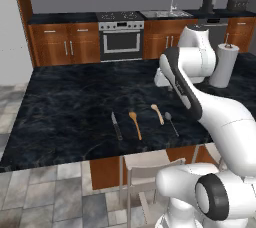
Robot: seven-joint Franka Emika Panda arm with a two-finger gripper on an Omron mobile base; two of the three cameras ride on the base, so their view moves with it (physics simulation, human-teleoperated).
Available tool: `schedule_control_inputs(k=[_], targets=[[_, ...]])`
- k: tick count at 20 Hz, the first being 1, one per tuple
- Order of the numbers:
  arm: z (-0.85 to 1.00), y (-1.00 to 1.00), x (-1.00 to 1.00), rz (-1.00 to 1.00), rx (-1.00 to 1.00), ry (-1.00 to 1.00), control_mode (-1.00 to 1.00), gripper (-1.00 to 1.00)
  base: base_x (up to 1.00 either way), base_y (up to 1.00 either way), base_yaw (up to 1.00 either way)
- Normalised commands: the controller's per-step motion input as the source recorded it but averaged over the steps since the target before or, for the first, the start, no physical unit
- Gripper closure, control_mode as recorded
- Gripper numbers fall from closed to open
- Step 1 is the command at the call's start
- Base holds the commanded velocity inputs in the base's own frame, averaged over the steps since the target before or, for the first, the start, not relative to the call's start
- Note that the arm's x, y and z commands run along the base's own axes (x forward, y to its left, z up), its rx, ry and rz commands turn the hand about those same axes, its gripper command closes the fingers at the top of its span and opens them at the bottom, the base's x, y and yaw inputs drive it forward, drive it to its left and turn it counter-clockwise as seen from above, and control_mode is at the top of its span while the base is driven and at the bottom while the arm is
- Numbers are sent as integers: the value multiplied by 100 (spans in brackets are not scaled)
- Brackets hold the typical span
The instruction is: Pick up the metallic utensils from the counter and place them in the open drawer. Make sure not to pick up any wooden utensils.
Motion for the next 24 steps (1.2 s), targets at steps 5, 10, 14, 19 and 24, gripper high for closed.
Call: schedule_control_inputs(k=[5,10,14,19,24], targets=[[-4,0,-36,0,0,0,-100,-100,0,0,0],[-49,-8,-23,0,0,17,-100,-100,0,0,0],[-59,-36,0,0,0,34,-100,-100,0,0,0],[-44,-38,8,0,0,39,-100,-100,0,0,0],[-61,-32,36,-1,0,11,-100,-100,0,0,0]])
